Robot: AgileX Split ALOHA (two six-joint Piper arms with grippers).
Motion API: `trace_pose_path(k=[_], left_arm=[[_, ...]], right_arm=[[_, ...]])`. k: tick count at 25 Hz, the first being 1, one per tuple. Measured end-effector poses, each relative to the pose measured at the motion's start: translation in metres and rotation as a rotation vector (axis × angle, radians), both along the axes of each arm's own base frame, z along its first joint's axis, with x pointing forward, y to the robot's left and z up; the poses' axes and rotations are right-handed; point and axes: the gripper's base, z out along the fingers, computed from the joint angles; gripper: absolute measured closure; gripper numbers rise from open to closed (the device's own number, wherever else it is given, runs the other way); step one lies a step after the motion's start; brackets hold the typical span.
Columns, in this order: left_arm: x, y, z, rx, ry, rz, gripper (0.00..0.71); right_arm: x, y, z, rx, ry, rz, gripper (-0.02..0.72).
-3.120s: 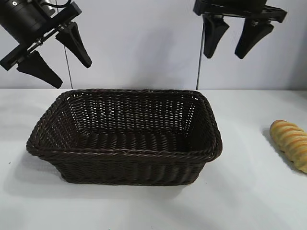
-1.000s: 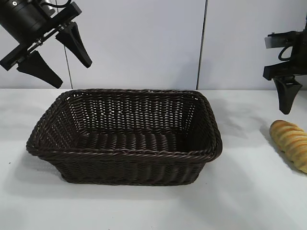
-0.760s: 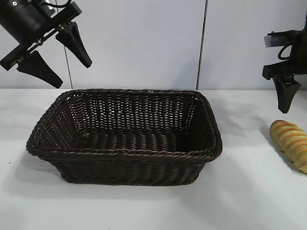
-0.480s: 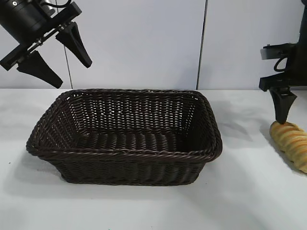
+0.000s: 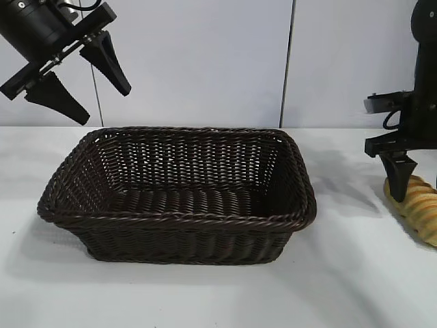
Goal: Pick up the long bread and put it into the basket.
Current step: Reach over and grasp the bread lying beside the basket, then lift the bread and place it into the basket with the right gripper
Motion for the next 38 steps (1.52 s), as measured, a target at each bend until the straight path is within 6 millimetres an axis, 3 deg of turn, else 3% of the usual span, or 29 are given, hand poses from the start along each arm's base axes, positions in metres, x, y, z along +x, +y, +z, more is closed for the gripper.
trace_pose_path(k=[4, 9, 15, 26, 34, 38], left_arm=[[0.000, 0.000, 0.000, 0.000, -0.001, 0.000, 0.195], [0.000, 0.000, 0.000, 0.000, -0.001, 0.000, 0.195], [0.000, 0.000, 0.000, 0.000, -0.001, 0.000, 0.195], [0.000, 0.000, 0.000, 0.000, -0.001, 0.000, 0.195], [0.000, 0.000, 0.000, 0.000, 0.000, -0.001, 0.195], [0.000, 0.000, 0.000, 0.000, 0.000, -0.001, 0.195]], right_arm=[[0.000, -0.001, -0.006, -0.014, 0.011, -0.010, 0.236], [0.000, -0.001, -0.007, -0.014, 0.015, -0.010, 0.462], [-0.001, 0.001, 0.002, 0.005, 0.017, -0.028, 0.512], [0.010, 0.005, 0.086, 0.059, -0.172, -0.056, 0.514], [-0.005, 0.009, 0.138, 0.112, -0.290, -0.043, 0.515], [-0.011, 0.011, 0.150, 0.131, -0.310, -0.044, 0.515]])
